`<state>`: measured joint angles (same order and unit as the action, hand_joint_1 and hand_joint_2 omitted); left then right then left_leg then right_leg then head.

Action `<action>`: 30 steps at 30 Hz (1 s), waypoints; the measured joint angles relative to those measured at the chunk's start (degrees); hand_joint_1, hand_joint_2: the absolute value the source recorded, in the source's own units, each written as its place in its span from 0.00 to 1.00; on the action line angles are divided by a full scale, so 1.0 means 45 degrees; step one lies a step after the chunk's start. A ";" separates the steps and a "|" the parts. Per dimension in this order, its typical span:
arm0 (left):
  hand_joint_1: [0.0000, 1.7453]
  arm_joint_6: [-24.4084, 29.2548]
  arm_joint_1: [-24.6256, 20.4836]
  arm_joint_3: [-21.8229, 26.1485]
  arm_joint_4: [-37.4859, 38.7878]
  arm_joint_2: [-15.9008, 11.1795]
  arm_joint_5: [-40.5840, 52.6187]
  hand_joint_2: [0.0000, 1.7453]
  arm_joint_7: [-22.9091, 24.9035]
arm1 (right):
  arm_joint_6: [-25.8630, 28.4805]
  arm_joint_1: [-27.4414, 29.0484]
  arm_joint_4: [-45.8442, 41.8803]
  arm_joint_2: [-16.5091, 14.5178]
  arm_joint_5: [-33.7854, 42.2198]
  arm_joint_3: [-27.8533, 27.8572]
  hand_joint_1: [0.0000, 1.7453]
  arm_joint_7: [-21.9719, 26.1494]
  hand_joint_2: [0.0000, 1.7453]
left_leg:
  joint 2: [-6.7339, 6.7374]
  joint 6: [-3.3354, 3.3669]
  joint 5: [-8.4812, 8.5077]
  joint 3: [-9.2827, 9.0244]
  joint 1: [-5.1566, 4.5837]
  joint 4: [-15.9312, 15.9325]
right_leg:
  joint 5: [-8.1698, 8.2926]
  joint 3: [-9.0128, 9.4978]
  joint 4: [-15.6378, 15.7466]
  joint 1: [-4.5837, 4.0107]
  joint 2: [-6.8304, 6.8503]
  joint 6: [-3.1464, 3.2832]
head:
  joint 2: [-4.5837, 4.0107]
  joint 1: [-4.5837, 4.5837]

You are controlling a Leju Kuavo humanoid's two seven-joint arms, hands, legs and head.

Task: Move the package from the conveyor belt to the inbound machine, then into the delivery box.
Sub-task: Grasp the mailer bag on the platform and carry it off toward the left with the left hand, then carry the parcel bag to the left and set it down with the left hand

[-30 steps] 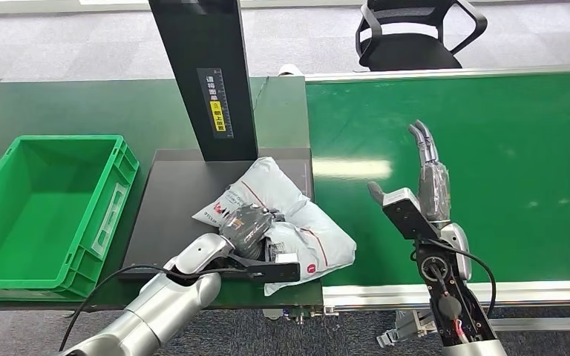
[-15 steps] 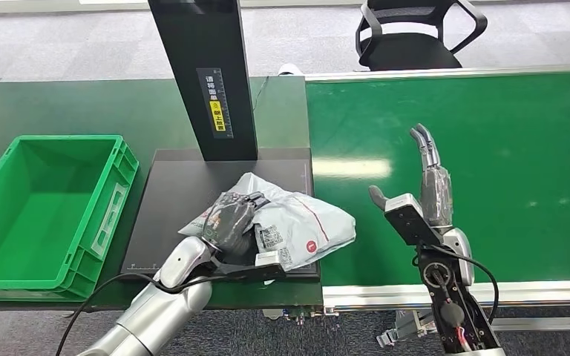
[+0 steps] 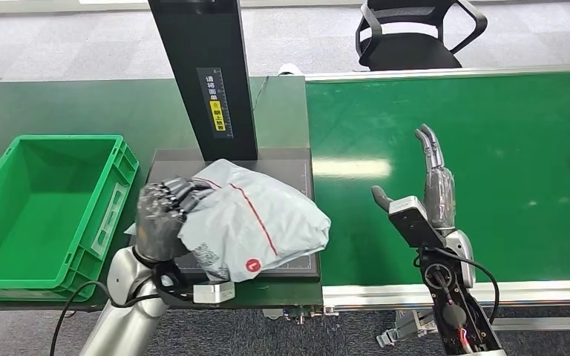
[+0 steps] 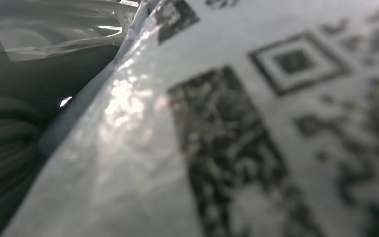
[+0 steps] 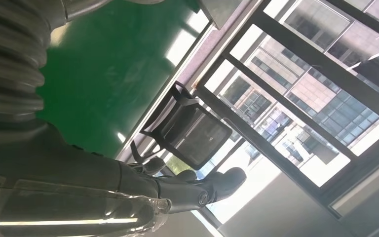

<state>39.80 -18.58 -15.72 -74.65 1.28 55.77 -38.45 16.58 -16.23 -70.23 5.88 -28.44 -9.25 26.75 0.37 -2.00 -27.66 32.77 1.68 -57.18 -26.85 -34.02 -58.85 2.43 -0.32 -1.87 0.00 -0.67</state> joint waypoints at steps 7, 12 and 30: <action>1.00 0.0000 0.0451 0.2532 -0.2400 0.0363 0.0148 1.00 0.0061 | 0.0275 0.0351 -0.0144 0.0198 0.0146 0.0010 0.00 -0.0076 1.00 | -0.0001 0.0000 0.0000 0.0000 0.0000 0.0000 | -0.0001 -0.0002 0.0001 0.0000 0.0001 0.0000 | 0.0000 -0.0003; 1.00 0.0000 0.0156 0.4843 -0.2096 0.0488 0.1294 1.00 0.1865 | 0.0455 0.1149 -0.0839 0.0249 -0.0109 0.0172 0.00 -0.0341 1.00 | 0.0004 0.0000 0.0000 0.0002 0.0002 0.0003 | -0.0001 -0.0008 0.0000 -0.0002 -0.0001 0.0001 | 0.0000 -0.0001; 1.00 0.0000 -0.0803 0.8641 0.0701 -0.0321 0.2128 1.00 0.5210 | -0.0199 0.1423 -0.1869 0.0132 -0.0576 0.0382 0.00 -0.0713 1.00 | 0.0027 -0.0001 0.0000 0.0012 0.0004 0.0004 | -0.0001 -0.0021 -0.0004 -0.0006 -0.0026 0.0002 | 0.0000 -0.0001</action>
<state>39.80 -22.19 23.16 -71.49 -0.16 65.35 -15.01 15.69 -9.83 -78.64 6.48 -31.03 -7.52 23.54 0.49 -2.01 -27.66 32.82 1.70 -57.16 -26.85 -34.12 -58.86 2.41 -0.43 -1.86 0.00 -0.67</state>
